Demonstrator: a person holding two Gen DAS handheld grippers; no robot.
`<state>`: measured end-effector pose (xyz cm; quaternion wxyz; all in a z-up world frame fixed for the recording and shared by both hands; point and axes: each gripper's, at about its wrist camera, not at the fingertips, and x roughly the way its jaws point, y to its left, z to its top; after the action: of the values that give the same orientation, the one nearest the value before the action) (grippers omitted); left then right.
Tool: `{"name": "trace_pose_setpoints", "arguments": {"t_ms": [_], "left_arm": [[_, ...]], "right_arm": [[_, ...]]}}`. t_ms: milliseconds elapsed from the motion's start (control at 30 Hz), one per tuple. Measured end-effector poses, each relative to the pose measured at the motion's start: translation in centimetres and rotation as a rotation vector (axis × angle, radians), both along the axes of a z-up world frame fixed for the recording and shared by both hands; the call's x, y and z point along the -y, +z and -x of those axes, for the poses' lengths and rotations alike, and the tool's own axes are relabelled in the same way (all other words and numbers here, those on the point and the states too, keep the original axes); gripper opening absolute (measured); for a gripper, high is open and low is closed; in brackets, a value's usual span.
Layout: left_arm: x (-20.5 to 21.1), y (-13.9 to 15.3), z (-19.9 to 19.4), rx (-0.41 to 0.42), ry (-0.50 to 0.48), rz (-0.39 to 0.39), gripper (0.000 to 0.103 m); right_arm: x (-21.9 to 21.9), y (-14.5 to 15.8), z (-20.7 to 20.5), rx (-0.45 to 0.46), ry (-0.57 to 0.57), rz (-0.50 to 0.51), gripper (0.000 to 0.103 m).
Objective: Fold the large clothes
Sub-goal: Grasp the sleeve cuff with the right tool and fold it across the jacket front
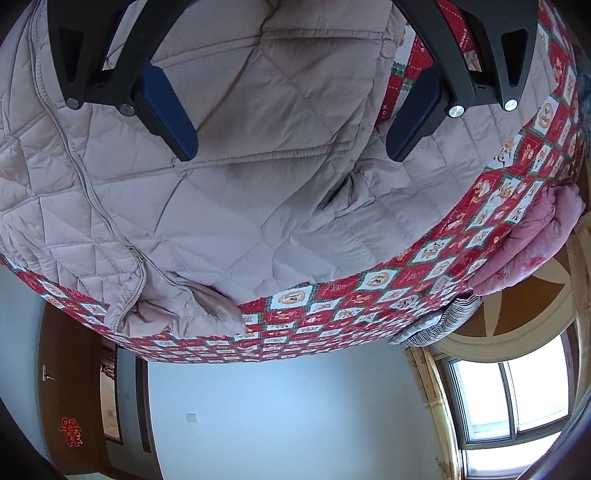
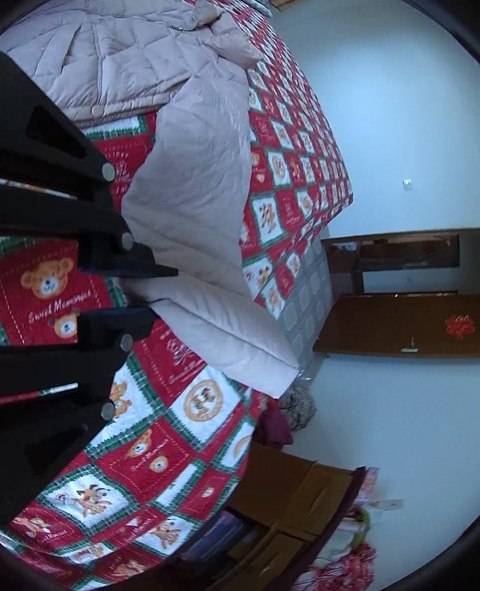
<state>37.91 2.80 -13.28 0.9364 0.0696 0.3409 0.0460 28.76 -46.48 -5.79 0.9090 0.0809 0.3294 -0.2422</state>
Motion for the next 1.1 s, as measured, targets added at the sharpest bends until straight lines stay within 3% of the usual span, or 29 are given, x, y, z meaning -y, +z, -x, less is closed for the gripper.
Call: {"name": "trace_pose_setpoints", "arguments": {"t_ms": [167,333,700,1100], "left_arm": [[0.2,0.8,-1.2,0.000,0.001,-0.017,0.102],[-0.2,1.3,-1.3,0.005,-0.007,-0.007,0.102],[-2.5,1.2,-1.7,0.001,0.022,-0.017,0.102],[-5.0,1.2,-2.4,-0.011,0.076,0.004,0.102]], "right_arm": [[-7.4,2.9,-2.2,0.055,0.155,0.089,0.015],[-15.7,3.5,-5.0,0.074,0.321,0.128,0.014],[-28.8,-0.8,-9.6,0.035,0.566,0.100,0.014],[-36.1,-5.3,-12.3,-0.045,0.693,0.056,0.014]]}}
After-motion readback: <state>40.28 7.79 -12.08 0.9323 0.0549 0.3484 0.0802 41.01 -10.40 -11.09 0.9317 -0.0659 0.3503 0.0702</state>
